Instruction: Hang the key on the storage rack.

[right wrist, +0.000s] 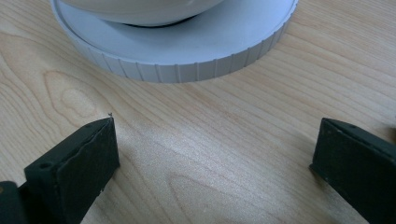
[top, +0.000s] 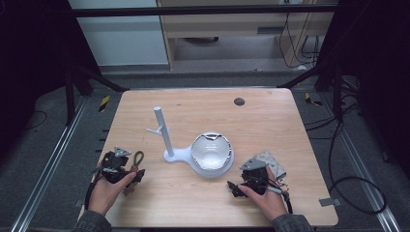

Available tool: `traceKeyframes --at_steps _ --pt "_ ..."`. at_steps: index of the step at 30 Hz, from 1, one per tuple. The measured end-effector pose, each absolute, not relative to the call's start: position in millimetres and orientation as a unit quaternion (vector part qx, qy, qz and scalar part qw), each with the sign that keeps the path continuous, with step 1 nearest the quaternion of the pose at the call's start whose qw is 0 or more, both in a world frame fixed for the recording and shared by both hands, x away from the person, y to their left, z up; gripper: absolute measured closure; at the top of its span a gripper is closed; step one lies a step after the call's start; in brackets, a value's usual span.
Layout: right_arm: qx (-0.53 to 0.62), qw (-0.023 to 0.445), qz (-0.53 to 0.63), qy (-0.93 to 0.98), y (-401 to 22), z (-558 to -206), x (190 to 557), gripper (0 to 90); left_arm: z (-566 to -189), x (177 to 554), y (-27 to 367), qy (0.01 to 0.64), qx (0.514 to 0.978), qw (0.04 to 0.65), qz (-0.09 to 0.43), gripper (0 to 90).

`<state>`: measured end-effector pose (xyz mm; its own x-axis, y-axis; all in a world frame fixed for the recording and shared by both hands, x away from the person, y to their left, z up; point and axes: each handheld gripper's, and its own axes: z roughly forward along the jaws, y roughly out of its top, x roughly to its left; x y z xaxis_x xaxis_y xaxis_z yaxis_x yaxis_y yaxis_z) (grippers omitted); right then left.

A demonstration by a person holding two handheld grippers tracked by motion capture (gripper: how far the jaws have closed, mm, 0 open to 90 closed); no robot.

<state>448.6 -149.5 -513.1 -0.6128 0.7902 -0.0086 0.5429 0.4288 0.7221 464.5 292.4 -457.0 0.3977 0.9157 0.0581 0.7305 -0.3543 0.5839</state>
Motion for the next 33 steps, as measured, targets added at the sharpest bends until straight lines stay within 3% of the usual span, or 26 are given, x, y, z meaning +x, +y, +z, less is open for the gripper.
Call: traceKeyframes --at_steps 6,13,20,33 --pt "0.404 0.176 0.349 0.827 -150.2 -512.9 447.7 0.3 -459.6 467.0 301.8 0.526 0.799 0.230 0.179 8.3" --pt "0.403 0.176 0.350 0.827 -150.6 -513.1 447.5 0.3 -456.1 470.8 302.0 0.525 0.808 0.210 0.165 21.3" --pt "0.401 0.175 0.351 0.828 -151.2 -513.1 447.1 0.3 -455.2 476.6 304.2 0.534 0.808 0.196 0.152 42.4" --pt "0.400 0.173 0.352 0.829 -151.5 -513.0 446.9 0.2 -464.1 487.9 297.0 0.547 0.811 0.169 0.125 53.7"
